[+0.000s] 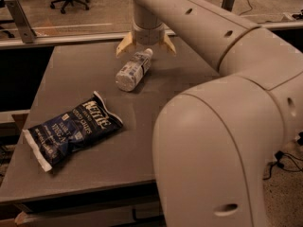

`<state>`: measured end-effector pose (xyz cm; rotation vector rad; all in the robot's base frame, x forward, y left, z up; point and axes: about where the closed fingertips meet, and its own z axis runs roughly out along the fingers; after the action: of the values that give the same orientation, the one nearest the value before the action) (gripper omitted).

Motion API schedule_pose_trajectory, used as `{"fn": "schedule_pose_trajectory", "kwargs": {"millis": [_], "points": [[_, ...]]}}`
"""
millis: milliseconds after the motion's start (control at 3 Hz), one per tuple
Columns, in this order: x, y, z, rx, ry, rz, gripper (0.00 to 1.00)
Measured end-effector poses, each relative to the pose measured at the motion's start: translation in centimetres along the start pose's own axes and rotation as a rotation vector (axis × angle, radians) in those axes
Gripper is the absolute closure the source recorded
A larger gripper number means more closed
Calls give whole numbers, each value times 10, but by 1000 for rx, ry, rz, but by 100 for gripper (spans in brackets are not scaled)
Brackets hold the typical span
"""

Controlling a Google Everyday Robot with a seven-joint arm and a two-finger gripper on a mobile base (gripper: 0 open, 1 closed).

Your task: Place blue plastic bottle upright

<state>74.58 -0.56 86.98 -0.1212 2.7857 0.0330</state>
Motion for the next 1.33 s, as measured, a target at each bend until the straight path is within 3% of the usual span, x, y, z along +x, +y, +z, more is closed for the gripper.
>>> {"fn": "schedule_pose_trajectory", "kwargs": {"millis": [333,667,1000,1333], "points": [[2,-1,10,69,44,52,10],[4,-3,12,101,61,100,28],[4,-5,11,107,65,130,51],[1,-7,4,79,48,141,75]]}}
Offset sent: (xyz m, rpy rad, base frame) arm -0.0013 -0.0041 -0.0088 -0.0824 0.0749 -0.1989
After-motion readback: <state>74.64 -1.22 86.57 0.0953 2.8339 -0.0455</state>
